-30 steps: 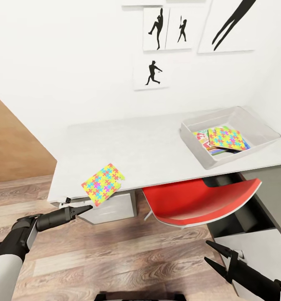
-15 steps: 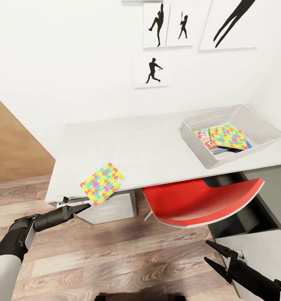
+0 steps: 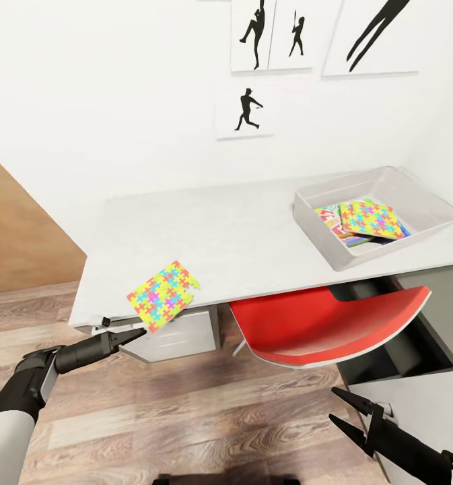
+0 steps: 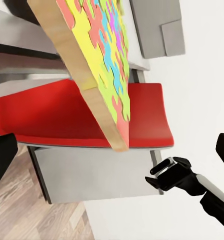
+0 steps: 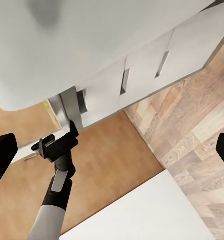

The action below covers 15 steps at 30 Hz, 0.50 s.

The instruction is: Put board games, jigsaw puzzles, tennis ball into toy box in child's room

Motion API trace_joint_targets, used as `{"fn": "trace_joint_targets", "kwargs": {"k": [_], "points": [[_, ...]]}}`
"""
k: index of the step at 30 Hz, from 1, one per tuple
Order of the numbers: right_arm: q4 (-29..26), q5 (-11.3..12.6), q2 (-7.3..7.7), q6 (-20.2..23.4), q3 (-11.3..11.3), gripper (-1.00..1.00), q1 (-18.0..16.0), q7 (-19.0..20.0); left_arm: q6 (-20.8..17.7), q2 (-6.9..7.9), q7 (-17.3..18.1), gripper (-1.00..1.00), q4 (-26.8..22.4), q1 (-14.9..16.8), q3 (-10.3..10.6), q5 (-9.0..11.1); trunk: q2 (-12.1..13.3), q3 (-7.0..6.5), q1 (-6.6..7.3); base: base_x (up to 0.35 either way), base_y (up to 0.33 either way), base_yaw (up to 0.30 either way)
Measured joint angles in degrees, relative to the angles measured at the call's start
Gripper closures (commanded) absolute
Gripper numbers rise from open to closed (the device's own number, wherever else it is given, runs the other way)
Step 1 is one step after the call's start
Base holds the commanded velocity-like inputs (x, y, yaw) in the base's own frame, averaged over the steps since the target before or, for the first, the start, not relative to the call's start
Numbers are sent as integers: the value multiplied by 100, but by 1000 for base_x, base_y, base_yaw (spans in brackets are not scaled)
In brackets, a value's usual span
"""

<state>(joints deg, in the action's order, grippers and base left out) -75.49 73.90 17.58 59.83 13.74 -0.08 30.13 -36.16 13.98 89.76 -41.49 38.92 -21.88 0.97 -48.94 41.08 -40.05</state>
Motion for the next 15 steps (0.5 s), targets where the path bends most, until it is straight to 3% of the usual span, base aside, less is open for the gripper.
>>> {"fn": "trace_joint_targets", "kwargs": {"k": [15], "points": [[0, 1, -8, 0, 0, -100, 0, 0, 8, -3, 0, -100, -1, 0, 11, -1, -82, 37, -44, 0, 0, 0]]}}
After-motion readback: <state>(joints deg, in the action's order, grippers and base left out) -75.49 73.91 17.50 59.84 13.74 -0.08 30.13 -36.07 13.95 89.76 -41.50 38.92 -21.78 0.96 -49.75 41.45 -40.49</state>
